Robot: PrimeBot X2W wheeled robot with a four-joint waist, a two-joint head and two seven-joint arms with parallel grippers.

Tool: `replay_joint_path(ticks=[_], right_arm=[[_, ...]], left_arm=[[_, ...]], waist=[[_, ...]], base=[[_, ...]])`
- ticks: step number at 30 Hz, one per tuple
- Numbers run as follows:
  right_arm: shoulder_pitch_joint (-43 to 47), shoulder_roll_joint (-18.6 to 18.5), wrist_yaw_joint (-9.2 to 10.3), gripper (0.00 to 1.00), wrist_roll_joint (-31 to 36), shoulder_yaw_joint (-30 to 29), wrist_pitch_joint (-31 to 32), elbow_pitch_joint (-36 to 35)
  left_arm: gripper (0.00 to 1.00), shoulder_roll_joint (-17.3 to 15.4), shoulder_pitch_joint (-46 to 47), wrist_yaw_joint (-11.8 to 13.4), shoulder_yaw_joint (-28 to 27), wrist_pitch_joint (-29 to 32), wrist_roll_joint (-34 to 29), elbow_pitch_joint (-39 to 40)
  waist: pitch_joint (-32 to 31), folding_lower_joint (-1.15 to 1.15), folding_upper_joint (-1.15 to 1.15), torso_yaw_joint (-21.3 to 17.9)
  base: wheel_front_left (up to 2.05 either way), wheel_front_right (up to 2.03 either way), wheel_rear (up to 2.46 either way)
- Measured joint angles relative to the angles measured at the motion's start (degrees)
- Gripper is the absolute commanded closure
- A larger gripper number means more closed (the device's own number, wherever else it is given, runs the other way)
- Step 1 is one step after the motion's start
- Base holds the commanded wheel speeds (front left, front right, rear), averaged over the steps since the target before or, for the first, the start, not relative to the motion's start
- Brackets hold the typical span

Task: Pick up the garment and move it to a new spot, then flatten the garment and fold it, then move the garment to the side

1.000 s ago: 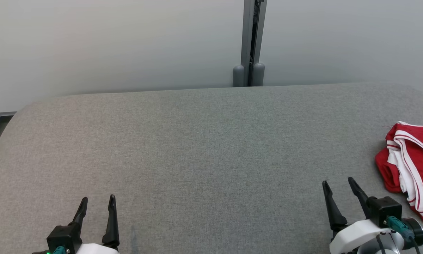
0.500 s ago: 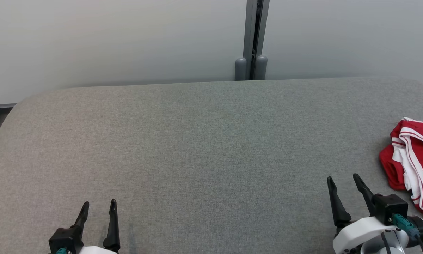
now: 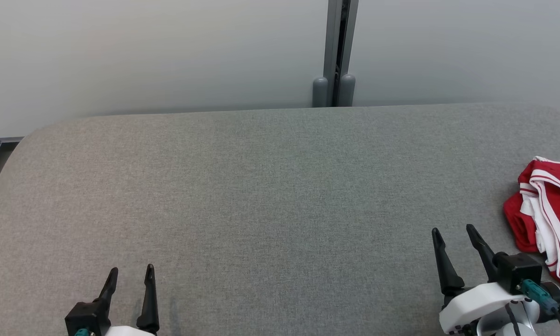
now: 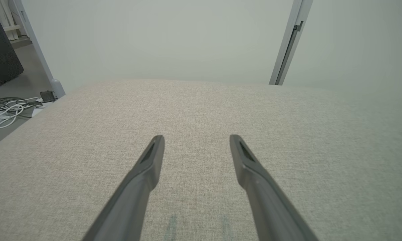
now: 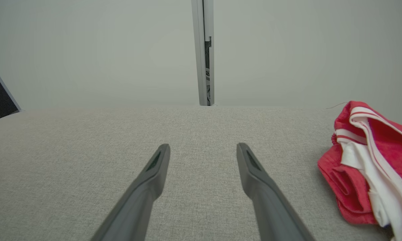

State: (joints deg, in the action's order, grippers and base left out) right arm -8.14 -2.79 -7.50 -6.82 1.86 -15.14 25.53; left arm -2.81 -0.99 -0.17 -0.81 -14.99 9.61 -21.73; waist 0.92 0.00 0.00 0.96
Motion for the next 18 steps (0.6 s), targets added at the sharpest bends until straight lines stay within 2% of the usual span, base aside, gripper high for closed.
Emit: replay_joint_path(ticks=[8, 9, 14, 18], right_arm=[[1.13, 0.40, 0.00, 0.00, 0.03, 0.15, 0.00, 0.90], [1.13, 0.40, 0.00, 1.00, 0.03, 0.14, 0.00, 0.89], [2.89, 0.96, 0.00, 1.00, -0.24, 0.29, 0.25, 3.09], [2.90, 1.02, 0.00, 1.00, -4.48, -0.46, 1.74, 3.03]], left_arm=[[0.00, 0.30, -0.85, -0.01, 0.13, 0.13, 0.00, -0.82], [1.00, 0.30, -0.85, -0.02, 0.15, 0.13, 0.01, -0.82], [1.00, 0.98, -1.51, -0.03, 0.10, 0.74, 0.36, -3.11], [1.00, 1.12, -1.48, -0.27, -0.41, 2.24, 4.45, -3.28]], waist=[[-0.01, 0.00, 0.00, -0.02], [0.00, 0.00, 0.00, -0.03], [-0.02, 0.00, 0.00, -0.04], [-0.04, 0.00, 0.00, -0.06]], base=[[0.00, 0.00, 0.00], [0.00, 0.00, 0.00], [0.00, 0.00, 0.00], [0.00, 0.00, 0.00]])
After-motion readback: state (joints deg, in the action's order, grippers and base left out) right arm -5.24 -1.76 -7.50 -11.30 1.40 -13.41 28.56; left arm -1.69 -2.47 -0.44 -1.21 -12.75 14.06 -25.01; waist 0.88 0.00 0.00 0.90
